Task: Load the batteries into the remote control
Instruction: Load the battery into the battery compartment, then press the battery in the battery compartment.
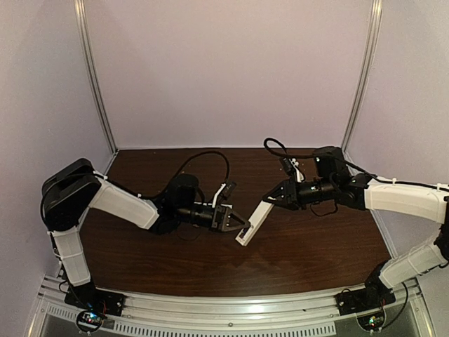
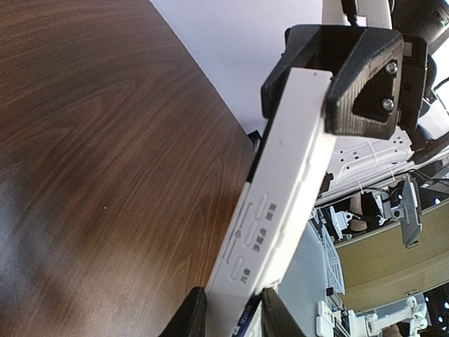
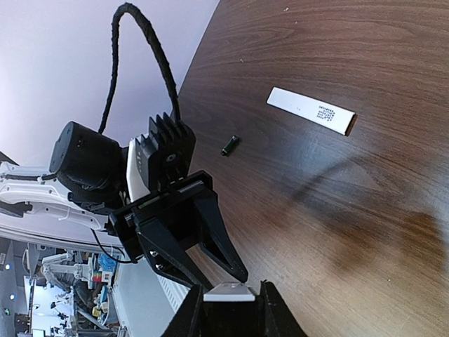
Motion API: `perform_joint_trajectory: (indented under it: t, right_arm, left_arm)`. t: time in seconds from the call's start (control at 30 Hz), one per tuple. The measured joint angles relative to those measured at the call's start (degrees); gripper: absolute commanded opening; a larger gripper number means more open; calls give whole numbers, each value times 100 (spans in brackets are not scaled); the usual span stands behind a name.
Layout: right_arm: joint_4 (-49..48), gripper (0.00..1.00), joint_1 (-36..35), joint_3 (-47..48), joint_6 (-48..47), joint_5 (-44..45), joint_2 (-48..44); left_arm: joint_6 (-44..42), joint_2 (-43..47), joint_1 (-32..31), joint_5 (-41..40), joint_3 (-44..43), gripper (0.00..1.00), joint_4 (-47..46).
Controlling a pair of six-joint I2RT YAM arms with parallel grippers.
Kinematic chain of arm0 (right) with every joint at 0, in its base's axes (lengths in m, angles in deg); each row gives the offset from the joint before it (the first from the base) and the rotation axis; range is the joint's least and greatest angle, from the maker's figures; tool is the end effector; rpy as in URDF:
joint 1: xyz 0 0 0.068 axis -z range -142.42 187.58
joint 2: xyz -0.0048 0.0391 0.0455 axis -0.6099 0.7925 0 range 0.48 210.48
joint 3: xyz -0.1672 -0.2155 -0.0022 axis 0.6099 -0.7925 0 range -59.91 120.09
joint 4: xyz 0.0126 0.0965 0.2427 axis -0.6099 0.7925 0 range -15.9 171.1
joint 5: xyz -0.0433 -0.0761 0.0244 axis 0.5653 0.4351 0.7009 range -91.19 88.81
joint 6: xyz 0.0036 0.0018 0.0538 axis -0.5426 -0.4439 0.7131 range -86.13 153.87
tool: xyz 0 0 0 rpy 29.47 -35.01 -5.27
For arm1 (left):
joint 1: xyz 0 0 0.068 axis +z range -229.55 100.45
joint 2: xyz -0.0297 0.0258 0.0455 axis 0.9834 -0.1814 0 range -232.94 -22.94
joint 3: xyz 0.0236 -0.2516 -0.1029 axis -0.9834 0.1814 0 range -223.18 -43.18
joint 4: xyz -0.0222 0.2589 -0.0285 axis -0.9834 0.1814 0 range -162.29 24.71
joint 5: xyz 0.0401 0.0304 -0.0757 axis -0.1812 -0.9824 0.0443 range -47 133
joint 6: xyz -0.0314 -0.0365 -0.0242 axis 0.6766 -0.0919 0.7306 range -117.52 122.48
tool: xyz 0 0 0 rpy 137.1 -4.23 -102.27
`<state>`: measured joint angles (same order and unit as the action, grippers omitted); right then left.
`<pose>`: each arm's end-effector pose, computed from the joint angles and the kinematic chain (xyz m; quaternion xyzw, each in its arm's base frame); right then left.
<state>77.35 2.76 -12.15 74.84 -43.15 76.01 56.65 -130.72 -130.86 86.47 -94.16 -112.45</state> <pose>0.2204 0.1823 0.2563 -0.1323 0.8210 0.5282 0.1713 0.2187 -0.3124 0.1642 0.2025 0.7503 -0.6214 0.0995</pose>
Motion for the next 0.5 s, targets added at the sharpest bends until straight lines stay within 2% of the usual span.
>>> perform_joint_trajectory:
  t: [0.2,0.37,0.5]
  right_arm:
    - [13,0,61,-4,35,90,0]
    - [-66,0,133,-13,109,98,-2]
    - [-142,0,131,-44,129,83,-2]
  left_arm:
    - [-737,184,-48,-490,-155,27,798]
    - [-1434,350,-83,-844,-358,37,1591]
    - [-1735,393,-81,-822,-367,39,1814]
